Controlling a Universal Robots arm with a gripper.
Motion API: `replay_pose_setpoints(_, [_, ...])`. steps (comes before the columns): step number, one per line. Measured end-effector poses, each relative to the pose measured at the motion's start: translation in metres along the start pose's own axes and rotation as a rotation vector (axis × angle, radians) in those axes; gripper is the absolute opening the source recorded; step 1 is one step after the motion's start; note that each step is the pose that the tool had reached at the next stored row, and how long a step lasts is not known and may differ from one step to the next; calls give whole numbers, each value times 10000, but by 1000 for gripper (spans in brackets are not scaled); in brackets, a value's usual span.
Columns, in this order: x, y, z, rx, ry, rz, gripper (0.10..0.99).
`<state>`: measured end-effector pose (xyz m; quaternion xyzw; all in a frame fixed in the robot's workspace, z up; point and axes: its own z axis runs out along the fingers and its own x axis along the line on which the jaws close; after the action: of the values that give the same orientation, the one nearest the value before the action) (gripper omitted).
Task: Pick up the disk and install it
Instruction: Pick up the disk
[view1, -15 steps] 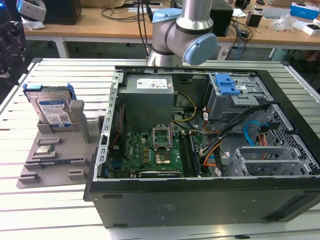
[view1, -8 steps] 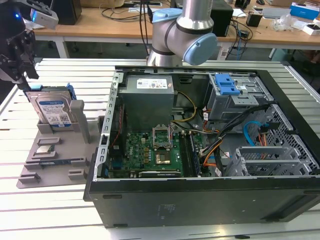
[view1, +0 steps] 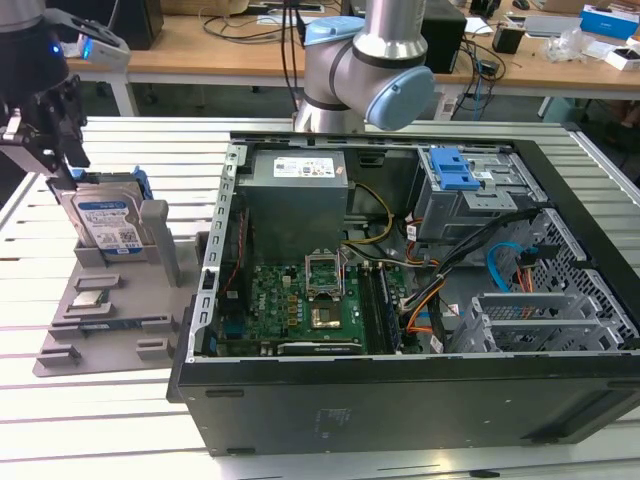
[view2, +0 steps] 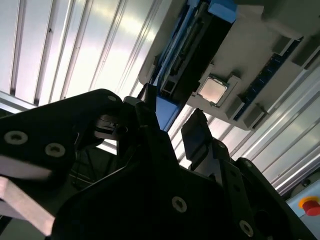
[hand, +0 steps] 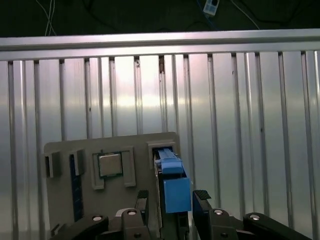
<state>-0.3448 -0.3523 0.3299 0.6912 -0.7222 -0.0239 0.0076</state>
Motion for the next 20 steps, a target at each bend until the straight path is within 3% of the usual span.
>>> replay_pose_setpoints(18, [-41, -114, 407, -3, 24, -206, 478])
replay_pose_setpoints(20, [-41, -114, 412, -6, 32, -207, 478])
